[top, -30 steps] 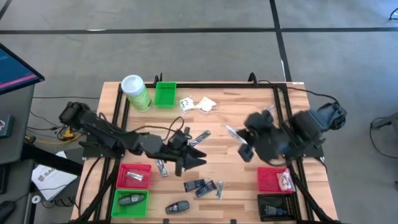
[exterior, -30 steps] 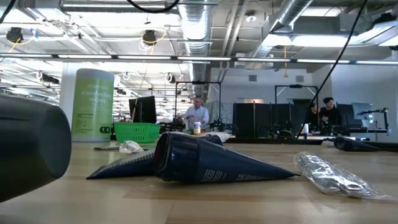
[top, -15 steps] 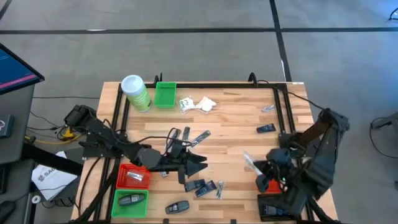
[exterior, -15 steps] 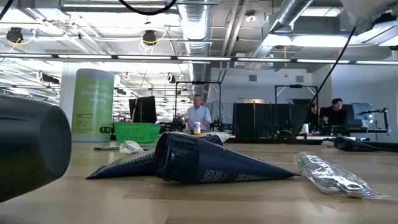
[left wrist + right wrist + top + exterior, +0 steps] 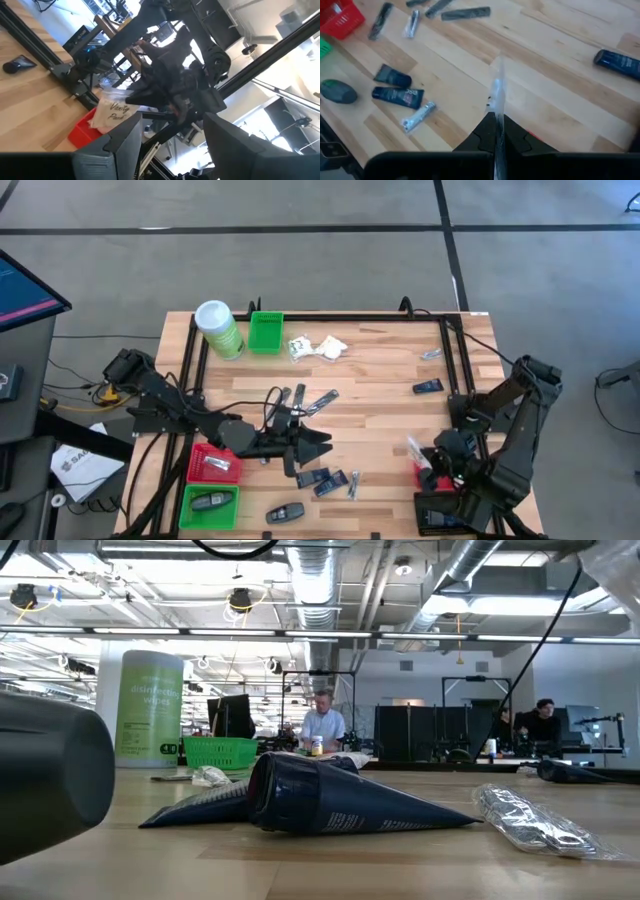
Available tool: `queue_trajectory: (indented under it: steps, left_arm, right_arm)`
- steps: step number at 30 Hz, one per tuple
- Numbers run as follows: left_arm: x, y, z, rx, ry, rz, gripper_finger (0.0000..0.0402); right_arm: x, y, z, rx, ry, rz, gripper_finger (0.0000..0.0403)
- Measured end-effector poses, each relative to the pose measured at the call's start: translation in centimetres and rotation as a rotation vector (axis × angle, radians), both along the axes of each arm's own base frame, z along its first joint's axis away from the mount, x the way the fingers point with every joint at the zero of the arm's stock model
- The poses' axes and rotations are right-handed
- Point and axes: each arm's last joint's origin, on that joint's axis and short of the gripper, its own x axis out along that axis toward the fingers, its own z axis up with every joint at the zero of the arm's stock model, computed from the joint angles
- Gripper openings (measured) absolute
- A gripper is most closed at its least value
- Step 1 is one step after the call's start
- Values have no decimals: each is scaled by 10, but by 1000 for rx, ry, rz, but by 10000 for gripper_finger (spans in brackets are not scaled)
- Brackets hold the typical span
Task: Pick & Place Travel size toiletries
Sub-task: Put the cotton pack into the right red bin
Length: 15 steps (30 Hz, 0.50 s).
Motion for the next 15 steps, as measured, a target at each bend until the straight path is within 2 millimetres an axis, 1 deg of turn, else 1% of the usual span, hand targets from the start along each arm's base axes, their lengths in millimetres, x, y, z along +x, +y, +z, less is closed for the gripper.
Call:
queue_trajectory:
  steps: [3, 8, 15]
  left_arm:
    - [0, 0, 0, -3, 0, 0, 205]
    - [0, 0, 0, -13, -4, -1, 205]
    - [0, 0, 0, -40, -7, -4, 205]
  right_arm:
    - [-5, 2, -3, -6, 8, 15, 0]
    - [-15, 4, -14, -7, 77, 24, 0]
    - [-33, 7, -33, -17, 212, 33, 0]
